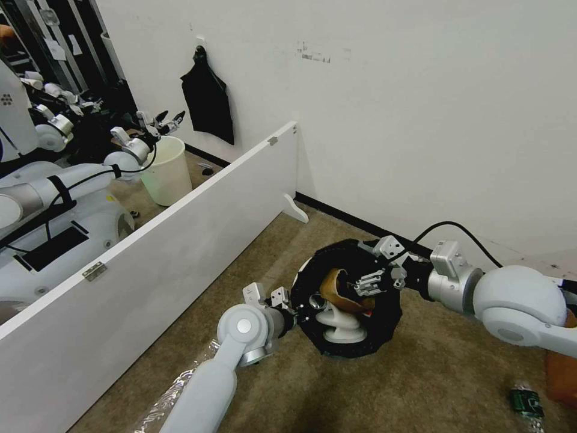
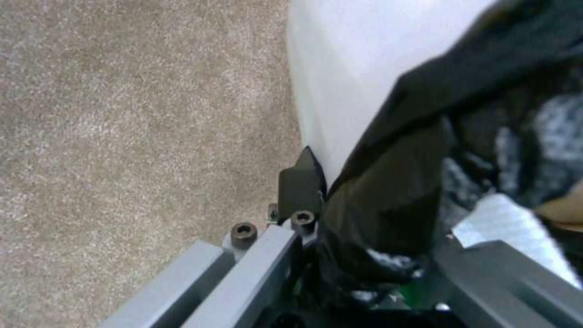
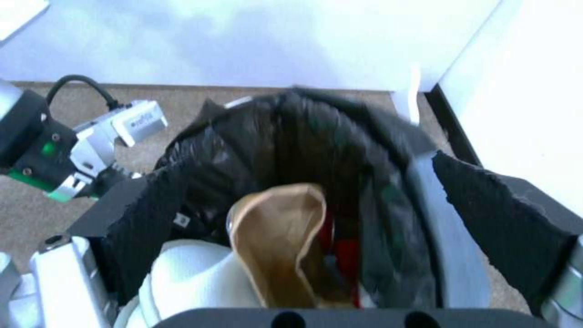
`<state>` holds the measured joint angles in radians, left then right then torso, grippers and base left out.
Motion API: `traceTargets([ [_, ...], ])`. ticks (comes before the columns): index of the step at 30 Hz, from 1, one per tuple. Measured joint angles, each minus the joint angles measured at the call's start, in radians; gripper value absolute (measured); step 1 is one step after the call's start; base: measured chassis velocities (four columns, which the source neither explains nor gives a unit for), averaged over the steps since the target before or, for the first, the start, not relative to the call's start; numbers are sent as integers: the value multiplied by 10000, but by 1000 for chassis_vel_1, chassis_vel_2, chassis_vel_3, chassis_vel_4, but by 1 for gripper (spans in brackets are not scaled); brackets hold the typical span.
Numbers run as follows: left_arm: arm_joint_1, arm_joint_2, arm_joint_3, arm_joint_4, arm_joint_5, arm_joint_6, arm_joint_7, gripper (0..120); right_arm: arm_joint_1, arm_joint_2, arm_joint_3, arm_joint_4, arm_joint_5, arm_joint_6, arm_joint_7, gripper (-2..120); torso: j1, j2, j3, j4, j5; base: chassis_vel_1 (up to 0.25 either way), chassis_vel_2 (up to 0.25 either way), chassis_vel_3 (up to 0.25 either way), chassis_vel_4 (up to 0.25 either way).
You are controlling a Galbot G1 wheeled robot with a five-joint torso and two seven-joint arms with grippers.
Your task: Pick up the trash bin and place the garbage on the floor into it.
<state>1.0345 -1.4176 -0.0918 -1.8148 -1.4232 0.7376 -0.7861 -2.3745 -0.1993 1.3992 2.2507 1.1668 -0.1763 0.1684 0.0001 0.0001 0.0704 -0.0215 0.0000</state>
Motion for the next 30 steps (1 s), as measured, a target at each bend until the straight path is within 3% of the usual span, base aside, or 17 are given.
traceTargets([
  [9, 120, 18, -106, 127, 364, -10, 195, 0, 106, 46, -18, 229, 103, -75, 58, 100, 0, 0, 0, 2, 0, 0, 0, 0, 0],
  [30, 96, 104, -153, -52, 313, -23, 146, 0, 518, 368, 174, 816, 505, -256, 147, 100, 0, -1, 0, 1, 0, 0, 0, 0, 0],
])
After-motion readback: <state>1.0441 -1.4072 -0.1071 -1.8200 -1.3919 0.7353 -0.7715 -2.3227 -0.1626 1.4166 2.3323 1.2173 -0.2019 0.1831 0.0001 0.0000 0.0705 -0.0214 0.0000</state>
